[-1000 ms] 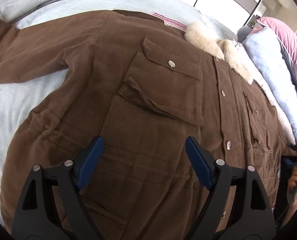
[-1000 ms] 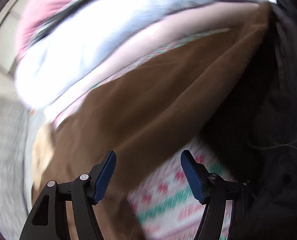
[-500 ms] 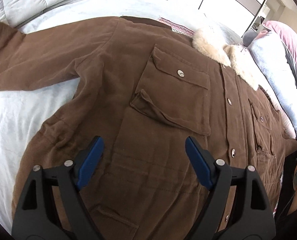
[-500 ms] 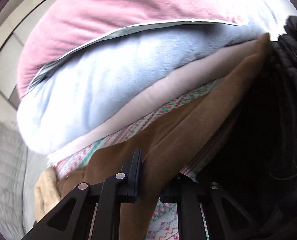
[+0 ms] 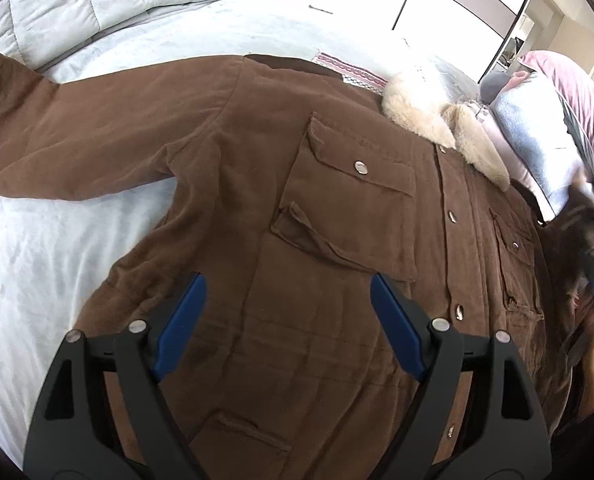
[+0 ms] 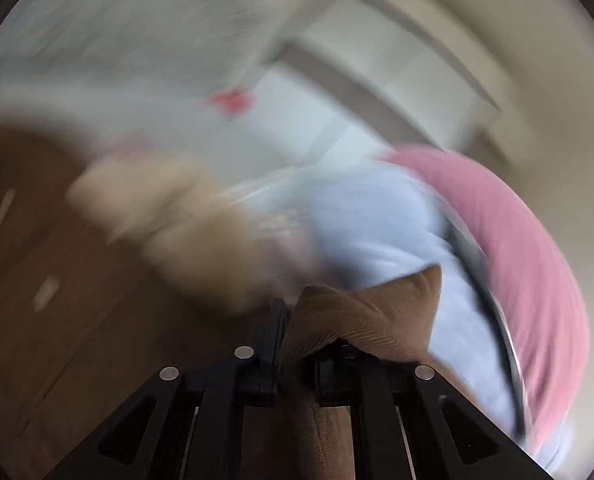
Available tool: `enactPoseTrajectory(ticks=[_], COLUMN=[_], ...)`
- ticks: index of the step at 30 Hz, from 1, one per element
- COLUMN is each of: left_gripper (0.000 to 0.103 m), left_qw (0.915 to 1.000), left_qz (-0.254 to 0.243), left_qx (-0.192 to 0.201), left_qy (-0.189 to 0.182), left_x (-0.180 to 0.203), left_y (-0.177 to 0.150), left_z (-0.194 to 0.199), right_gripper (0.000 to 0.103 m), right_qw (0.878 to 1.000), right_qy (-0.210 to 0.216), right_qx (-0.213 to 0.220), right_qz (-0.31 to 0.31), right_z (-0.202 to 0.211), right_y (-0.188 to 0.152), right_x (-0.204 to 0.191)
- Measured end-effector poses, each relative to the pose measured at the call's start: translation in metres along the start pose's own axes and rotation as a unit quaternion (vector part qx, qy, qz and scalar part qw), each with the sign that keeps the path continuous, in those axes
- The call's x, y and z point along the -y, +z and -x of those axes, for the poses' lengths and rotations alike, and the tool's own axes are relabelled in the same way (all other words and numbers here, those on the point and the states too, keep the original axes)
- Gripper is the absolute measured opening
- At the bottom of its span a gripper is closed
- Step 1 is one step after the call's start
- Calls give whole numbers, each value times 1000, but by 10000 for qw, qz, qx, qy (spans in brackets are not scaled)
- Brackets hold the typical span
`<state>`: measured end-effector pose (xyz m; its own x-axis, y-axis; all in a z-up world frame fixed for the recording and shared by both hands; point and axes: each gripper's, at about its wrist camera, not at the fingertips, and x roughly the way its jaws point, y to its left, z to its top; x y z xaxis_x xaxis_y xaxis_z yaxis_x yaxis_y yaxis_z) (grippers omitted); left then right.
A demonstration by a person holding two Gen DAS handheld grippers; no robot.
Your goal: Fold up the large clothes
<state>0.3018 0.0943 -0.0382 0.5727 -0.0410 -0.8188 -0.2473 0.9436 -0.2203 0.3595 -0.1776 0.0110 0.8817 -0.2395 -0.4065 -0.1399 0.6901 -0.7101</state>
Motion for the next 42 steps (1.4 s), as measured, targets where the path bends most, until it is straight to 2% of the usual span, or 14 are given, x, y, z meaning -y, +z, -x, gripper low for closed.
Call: enactPoseTrajectory(ticks=[3,7,9,11,13,17,20,24,25,27,29,33,37,42], left_gripper=[84,84,84,84,84,84,84,84,84,84,84,84,84,84], left_qw=[9998,9993,9994,9994,9991,9991,9992,9992,9990,9987,9984,9978,9969,9972], left_qz=[214,338,310,307,333,317,271,314,355,431,470,524,620,530], left_qx=[-19,40,32,-23,-43,25,20,7,4,-6,-7,45,21,-32], left_qy=[-39,-159,-172,-186,-241,-273,-292,-258,-256,-278,-310,-391,-490,-525], left_x=[-11,-19,-20,-21,-23,-21,-21,-24,-27,-31,-33,-38,-40,-34], left_y=[3,7,7,7,7,7,6,6,7,8,9,11,12,10], left_z=[1,7,8,7,8,13,14,13,13,13,13,17,19,18], right_gripper=[10,19,43,57,58,59,58,47,41,7,5,4,4,4], right_qw=[9935,9886,9549,8635,8087,7596,6740,6449,6451,6842,7153,7259,7559,8620], right_qy=[270,967,2069,3287,3563,3052,2859,2319,2162,1743,1101,158,-1281,-902], right_qx=[-617,-1155,-1474,-1619,-1674,-1876,-2086,-1946,-1841,-1706,-1558,-1374,-434,604], right_qz=[913,-82,-1538,-3466,-4370,-5428,-6485,-7018,-7094,-6873,-6722,-6738,-6406,-4952], right_z=[-10,-12,-17,-21,-19,-14,-39,-44,-43,-36,-28,-12,48,90], right_y=[-10,-18,-25,-47,-69,-114,-154,-165,-163,-157,-154,-162,-141,-31], right_x=[-84,-72,-26,31,59,92,99,113,115,124,138,182,251,255])
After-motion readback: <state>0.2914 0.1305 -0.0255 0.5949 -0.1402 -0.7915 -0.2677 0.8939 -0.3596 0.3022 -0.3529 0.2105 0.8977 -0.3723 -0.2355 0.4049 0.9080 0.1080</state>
